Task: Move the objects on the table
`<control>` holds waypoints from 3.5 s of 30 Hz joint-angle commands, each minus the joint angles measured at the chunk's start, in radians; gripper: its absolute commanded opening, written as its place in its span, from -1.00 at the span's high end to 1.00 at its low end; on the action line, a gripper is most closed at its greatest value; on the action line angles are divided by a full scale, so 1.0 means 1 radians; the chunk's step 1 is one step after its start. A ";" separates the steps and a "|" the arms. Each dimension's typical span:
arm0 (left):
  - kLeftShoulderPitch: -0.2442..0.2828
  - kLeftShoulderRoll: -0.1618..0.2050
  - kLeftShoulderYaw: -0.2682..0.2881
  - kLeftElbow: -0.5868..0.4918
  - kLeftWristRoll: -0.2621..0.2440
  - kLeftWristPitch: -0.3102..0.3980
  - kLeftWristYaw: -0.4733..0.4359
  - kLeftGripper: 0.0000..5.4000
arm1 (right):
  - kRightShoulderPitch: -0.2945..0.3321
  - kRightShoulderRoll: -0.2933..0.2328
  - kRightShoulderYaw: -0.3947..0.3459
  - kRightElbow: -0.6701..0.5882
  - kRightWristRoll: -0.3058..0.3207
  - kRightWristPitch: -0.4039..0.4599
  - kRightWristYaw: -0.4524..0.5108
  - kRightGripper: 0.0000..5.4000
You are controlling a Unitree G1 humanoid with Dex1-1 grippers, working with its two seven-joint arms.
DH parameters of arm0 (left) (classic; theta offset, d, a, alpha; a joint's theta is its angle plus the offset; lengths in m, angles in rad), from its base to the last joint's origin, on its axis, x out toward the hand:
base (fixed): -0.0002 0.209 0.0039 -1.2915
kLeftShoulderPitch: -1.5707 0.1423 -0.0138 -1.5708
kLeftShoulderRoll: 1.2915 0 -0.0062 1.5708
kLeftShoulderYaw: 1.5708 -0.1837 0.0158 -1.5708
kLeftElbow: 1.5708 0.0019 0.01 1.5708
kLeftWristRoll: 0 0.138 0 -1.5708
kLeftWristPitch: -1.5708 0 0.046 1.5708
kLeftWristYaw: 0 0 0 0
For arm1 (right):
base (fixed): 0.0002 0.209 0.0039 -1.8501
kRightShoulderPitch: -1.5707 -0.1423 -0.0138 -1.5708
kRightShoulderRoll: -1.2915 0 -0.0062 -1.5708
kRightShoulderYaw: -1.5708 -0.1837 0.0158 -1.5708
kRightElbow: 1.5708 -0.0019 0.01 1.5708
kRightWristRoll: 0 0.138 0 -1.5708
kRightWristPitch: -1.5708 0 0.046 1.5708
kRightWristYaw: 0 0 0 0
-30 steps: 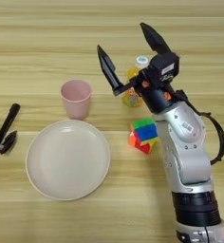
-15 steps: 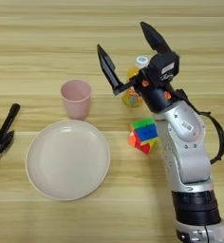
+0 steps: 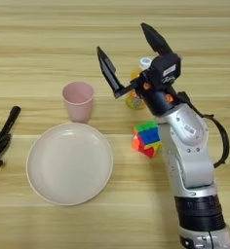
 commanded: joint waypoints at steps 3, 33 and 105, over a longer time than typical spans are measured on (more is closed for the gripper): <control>0.009 0.008 -0.007 -0.013 0.017 -0.003 -0.007 0.60 | -0.005 0.001 0.001 -0.021 -0.004 0.009 -0.005 -1.00; 0.063 -0.005 -0.058 -0.361 -0.070 0.014 -0.077 0.72 | -0.005 0.005 0.006 -0.019 -0.004 0.008 -0.003 -1.00; 0.091 0.067 -0.172 -0.253 -0.010 -0.178 -0.238 -0.32 | -0.016 0.023 0.011 0.018 -0.037 -0.019 0.000 -1.00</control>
